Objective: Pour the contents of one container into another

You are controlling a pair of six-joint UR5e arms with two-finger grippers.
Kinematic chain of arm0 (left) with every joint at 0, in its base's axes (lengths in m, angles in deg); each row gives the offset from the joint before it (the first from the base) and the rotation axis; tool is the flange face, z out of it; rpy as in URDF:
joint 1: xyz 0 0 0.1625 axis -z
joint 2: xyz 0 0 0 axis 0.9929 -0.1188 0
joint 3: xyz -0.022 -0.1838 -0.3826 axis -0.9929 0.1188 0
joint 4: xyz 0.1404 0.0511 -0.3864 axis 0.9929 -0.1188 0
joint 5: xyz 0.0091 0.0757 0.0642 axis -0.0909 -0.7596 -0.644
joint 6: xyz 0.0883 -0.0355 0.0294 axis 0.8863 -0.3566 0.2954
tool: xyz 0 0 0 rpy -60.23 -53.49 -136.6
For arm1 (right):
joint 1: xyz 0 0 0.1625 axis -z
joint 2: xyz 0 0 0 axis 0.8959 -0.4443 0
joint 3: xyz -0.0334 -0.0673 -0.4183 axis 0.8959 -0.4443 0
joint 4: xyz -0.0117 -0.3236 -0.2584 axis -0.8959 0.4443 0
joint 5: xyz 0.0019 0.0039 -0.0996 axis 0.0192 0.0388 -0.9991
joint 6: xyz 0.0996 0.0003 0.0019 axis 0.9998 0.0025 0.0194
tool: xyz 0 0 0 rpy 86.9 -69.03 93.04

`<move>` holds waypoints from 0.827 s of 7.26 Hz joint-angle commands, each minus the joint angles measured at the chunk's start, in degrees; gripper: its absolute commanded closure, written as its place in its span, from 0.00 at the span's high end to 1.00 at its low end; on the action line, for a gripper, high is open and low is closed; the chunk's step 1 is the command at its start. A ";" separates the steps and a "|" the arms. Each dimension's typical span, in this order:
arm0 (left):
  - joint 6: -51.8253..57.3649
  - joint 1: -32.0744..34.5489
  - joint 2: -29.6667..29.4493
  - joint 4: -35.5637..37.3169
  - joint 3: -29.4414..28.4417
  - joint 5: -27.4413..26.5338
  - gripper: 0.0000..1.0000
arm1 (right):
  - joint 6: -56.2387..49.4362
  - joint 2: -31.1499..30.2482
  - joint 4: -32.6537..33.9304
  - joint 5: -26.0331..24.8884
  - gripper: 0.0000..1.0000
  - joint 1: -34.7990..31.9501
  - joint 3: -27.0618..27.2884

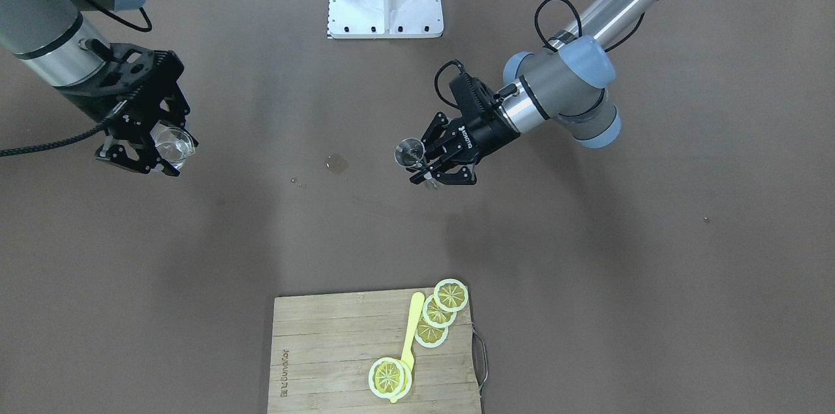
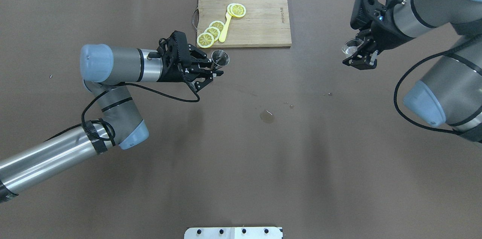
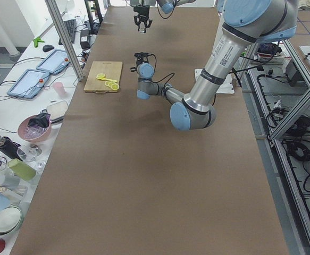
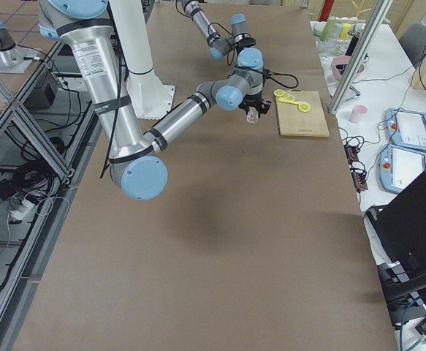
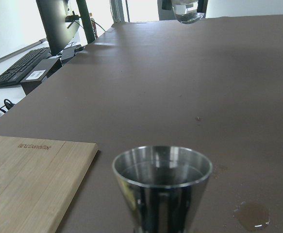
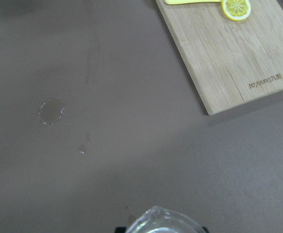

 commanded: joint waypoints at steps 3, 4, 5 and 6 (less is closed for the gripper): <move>-4.99 0.58 14.63 -0.51 13.74 -11.77 0.00 | 6.93 -18.18 -33.99 1.65 0.00 -3.72 -6.33; -5.72 0.14 17.71 -2.08 16.21 -16.16 0.00 | 9.55 -18.98 -43.63 2.45 0.00 -5.12 -12.01; -6.78 -0.82 20.35 -4.79 17.10 -20.20 0.00 | 10.96 -18.99 -52.43 3.15 0.00 -6.18 -18.34; -9.22 -3.53 23.60 -9.43 17.46 -27.38 0.00 | 11.33 -18.99 -58.43 4.03 0.00 -7.58 -23.01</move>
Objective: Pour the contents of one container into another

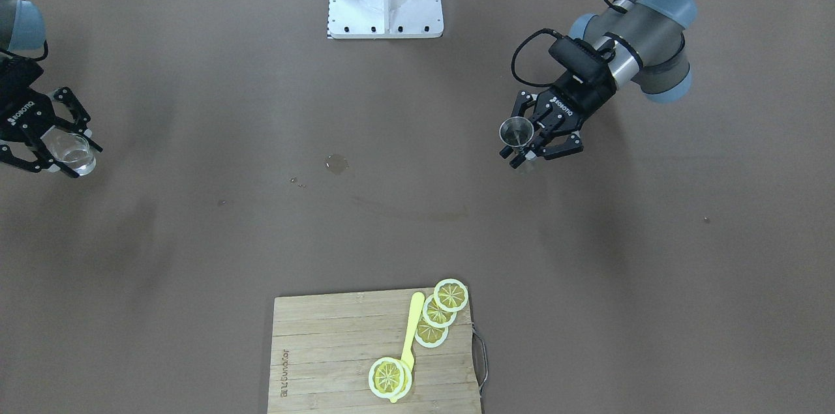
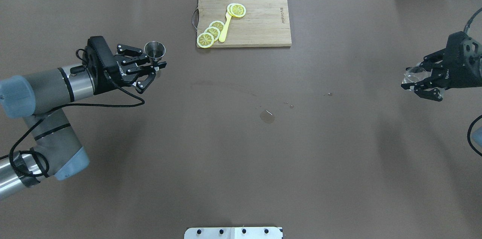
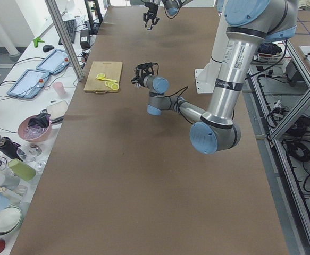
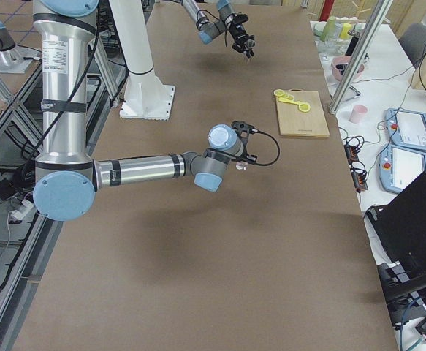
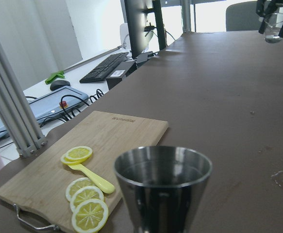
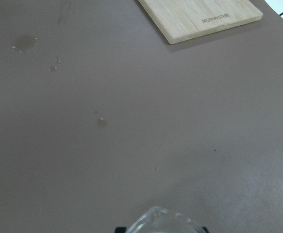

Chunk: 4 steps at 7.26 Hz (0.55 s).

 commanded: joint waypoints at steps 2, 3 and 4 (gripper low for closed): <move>-3.54 -6.52 10.30 -7.50 2.52 -19.86 0.00 | 4.33 0.37 -23.90 1.22 0.00 -2.61 -17.45; -4.42 -7.93 11.46 -8.64 2.52 -24.88 0.00 | 6.36 0.90 -30.25 1.22 0.00 -2.87 -22.04; -5.03 -8.03 11.91 -8.74 2.52 -28.41 0.00 | 6.38 0.99 -33.18 1.04 0.00 -3.13 -24.52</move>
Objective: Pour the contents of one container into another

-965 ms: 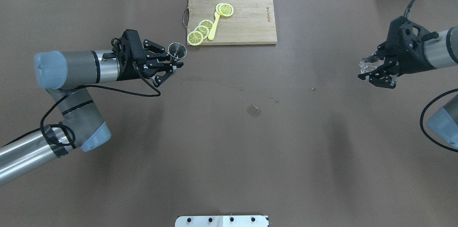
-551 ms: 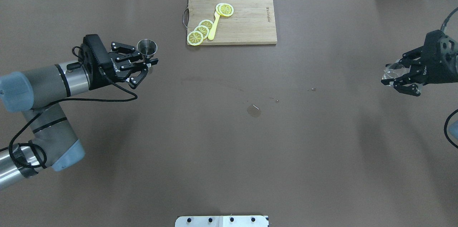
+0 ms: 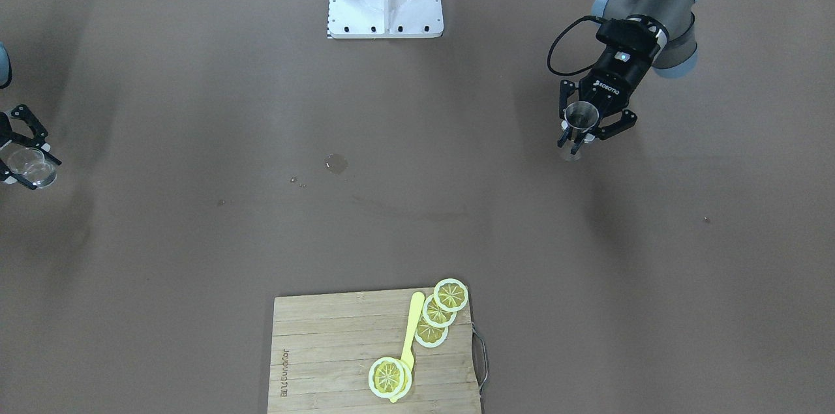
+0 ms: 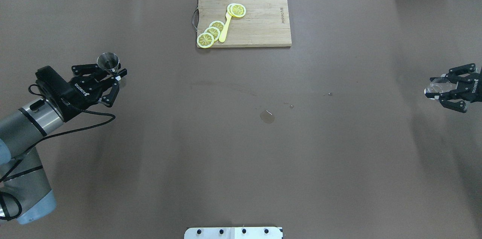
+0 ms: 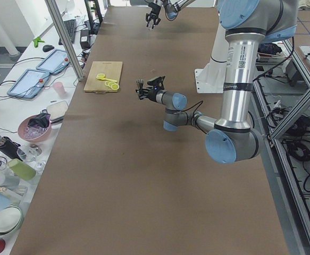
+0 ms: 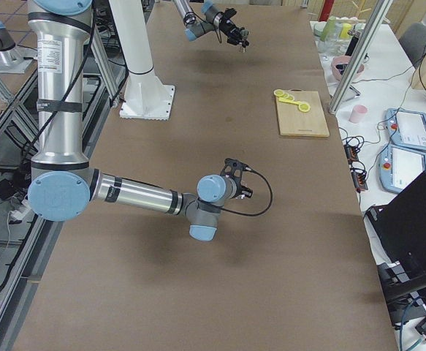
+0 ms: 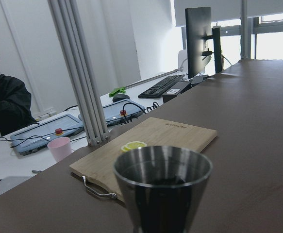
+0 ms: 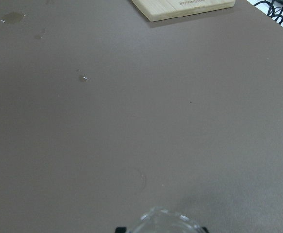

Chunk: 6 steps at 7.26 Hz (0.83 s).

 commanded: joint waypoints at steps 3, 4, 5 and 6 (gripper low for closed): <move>-10.41 -1.27 6.18 -0.33 -0.07 -18.53 0.00 | 4.24 0.31 -13.33 -0.91 0.00 -0.72 -9.85; -14.68 -3.02 8.73 -0.42 -0.15 -22.32 0.00 | 5.12 0.40 -15.36 -1.44 0.00 -0.72 -12.05; -18.99 -4.86 11.02 -0.16 -0.50 -25.66 0.00 | 5.65 0.83 -17.21 -2.66 0.00 -0.72 -13.81; -21.38 -5.84 12.26 -0.16 -0.68 -26.91 0.00 | 6.27 1.36 -17.31 -2.85 0.00 -0.63 -14.44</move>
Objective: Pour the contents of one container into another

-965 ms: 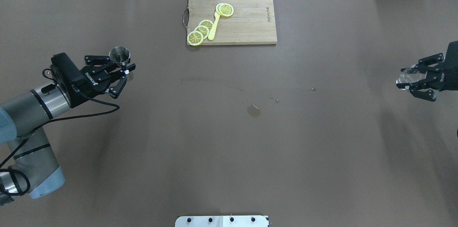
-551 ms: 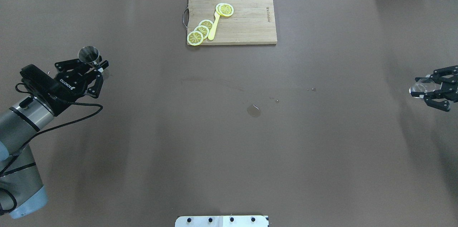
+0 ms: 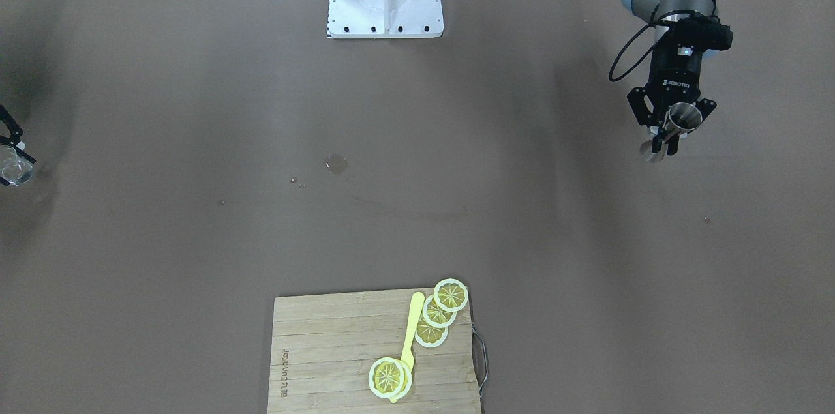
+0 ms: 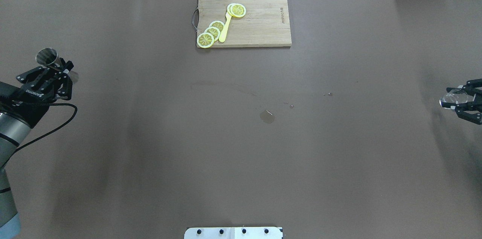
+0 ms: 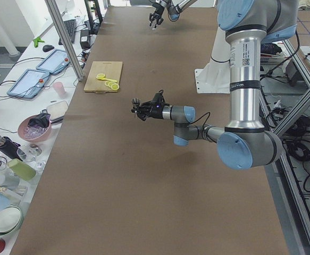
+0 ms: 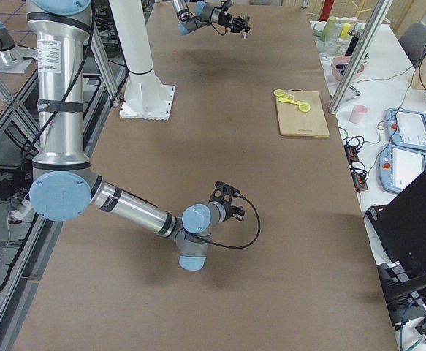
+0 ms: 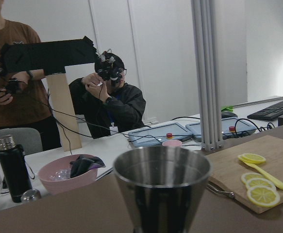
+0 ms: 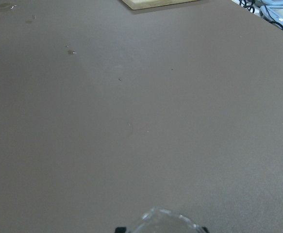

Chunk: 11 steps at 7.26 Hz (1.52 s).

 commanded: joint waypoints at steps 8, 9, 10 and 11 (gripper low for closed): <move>-16.75 -2.30 3.48 10.34 -1.06 -5.71 0.00 | 6.02 6.80 -1.02 -4.22 0.00 2.69 -4.46; -18.00 -2.39 3.48 11.32 -1.15 -5.72 0.00 | 6.03 6.81 -1.02 -5.37 0.00 4.01 -4.47; -19.84 -2.39 3.48 11.59 -2.45 -5.80 0.00 | 6.11 6.99 -1.02 -5.56 0.00 4.46 -4.47; -21.69 -2.91 3.48 12.81 -2.90 -6.50 0.00 | 6.46 7.16 -1.02 -5.56 0.00 4.90 -4.47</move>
